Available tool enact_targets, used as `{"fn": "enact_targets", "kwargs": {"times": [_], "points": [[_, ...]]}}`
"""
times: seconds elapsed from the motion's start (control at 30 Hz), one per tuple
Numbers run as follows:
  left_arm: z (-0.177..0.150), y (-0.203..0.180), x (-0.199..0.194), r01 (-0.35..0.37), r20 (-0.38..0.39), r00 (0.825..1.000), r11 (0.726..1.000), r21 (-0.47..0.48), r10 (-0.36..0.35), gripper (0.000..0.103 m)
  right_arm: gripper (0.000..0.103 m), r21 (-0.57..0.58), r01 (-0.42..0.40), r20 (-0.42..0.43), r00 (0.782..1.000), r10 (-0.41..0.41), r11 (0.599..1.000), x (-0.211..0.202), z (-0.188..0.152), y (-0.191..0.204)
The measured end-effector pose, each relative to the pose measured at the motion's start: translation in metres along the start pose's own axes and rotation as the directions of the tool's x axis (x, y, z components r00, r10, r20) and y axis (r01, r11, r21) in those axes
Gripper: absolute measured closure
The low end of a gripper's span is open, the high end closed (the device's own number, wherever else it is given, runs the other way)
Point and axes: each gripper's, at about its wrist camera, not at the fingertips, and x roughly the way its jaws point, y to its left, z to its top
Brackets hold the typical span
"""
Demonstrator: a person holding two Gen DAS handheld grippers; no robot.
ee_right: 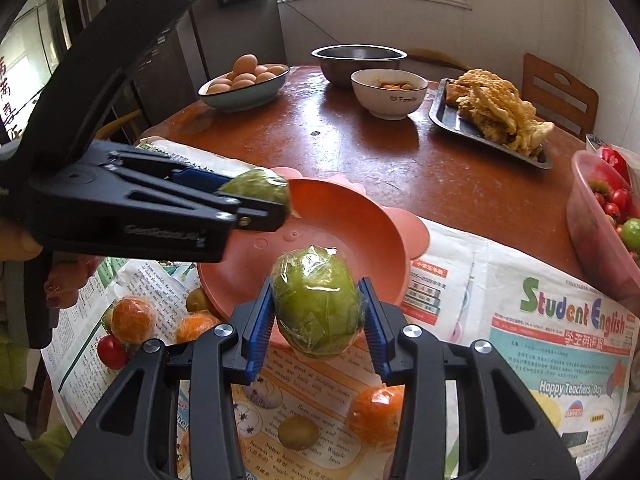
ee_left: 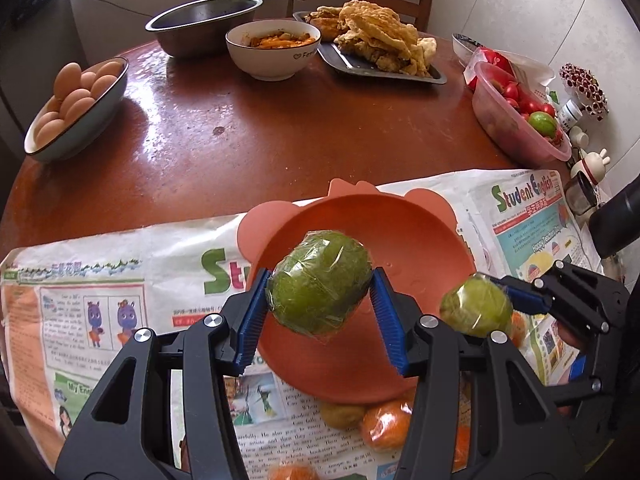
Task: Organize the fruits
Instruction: 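Lift and carry the green fruits over the orange plate with both tools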
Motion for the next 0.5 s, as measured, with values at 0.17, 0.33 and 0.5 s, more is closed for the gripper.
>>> {"fn": "enact_targets", "kwargs": {"times": [0.17, 0.33, 0.5], "points": [[0.006, -0.001, 0.009, 0.017, -0.013, 1.000, 1.000, -0.002, -0.017, 0.061, 0.063, -0.014, -0.005, -0.014, 1.000, 0.005, 1.000, 0.010, 0.004, 0.000], [0.006, 0.001, 0.018, 0.033, -0.027, 0.999, 0.999, -0.015, -0.034, 0.061, 0.063, -0.018, -0.012, -0.035, 0.999, 0.011, 1.000, 0.020, 0.004, -0.002], [0.006, 0.004, 0.025, 0.038, -0.038, 0.998, 0.999, -0.026, -0.039, 0.061, 0.063, -0.012, -0.012, -0.051, 0.999, 0.011, 1.000, 0.028, 0.001, -0.004]]}}
